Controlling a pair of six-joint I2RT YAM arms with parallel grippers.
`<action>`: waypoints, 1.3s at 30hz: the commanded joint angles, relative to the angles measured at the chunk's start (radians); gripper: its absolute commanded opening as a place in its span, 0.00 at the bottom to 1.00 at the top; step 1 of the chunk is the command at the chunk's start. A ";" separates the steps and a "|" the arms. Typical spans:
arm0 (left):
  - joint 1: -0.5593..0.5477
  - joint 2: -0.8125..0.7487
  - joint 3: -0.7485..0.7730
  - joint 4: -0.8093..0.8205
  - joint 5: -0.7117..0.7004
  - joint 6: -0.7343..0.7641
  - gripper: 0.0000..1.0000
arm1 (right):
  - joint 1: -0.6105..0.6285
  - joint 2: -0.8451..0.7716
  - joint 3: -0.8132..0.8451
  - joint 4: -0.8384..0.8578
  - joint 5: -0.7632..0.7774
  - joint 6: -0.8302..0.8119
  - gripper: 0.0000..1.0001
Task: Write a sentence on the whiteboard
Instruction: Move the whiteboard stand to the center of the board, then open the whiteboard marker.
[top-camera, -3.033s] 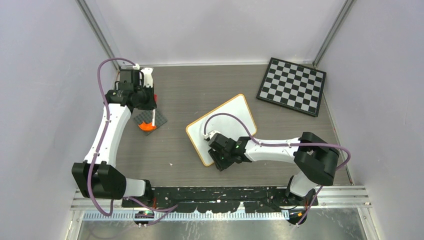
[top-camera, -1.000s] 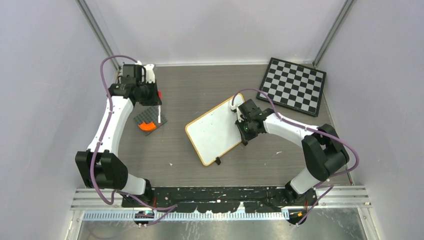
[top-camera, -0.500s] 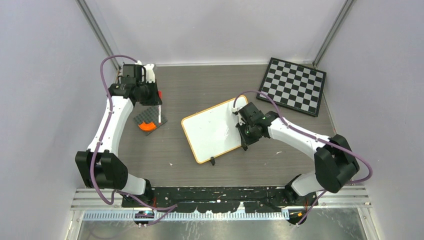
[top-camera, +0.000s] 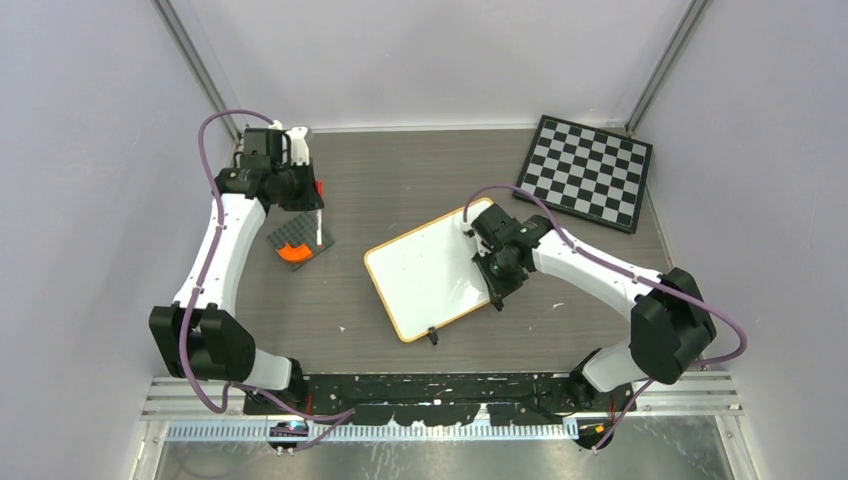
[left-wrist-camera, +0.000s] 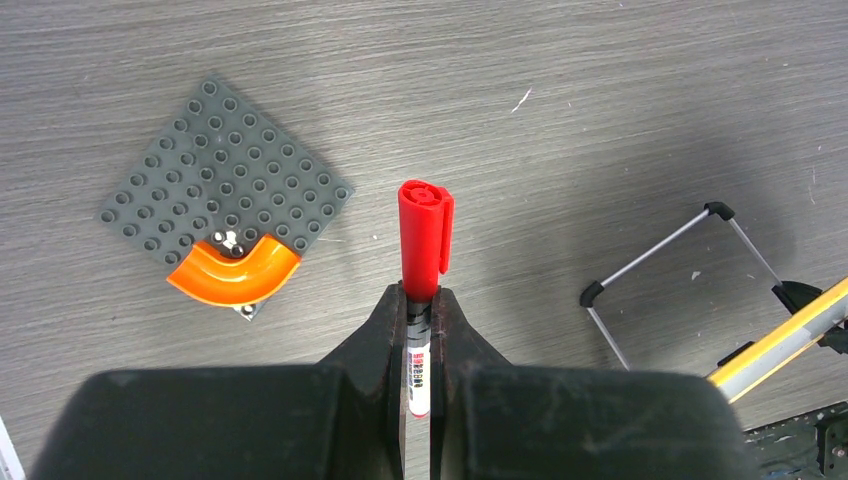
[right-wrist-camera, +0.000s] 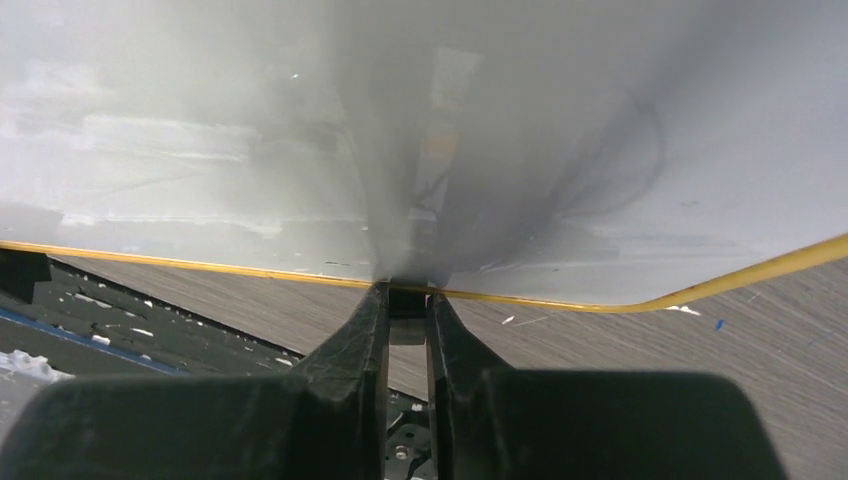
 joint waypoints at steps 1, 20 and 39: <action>0.004 -0.023 0.005 0.048 0.022 -0.012 0.00 | 0.004 0.000 0.018 -0.073 -0.020 0.004 0.25; 0.002 -0.022 0.077 -0.009 0.229 -0.032 0.00 | -0.023 -0.236 0.172 -0.229 -0.250 -0.245 0.66; -0.018 -0.142 -0.024 0.672 0.507 -0.818 0.00 | -0.147 0.132 0.854 0.232 -0.606 0.271 0.80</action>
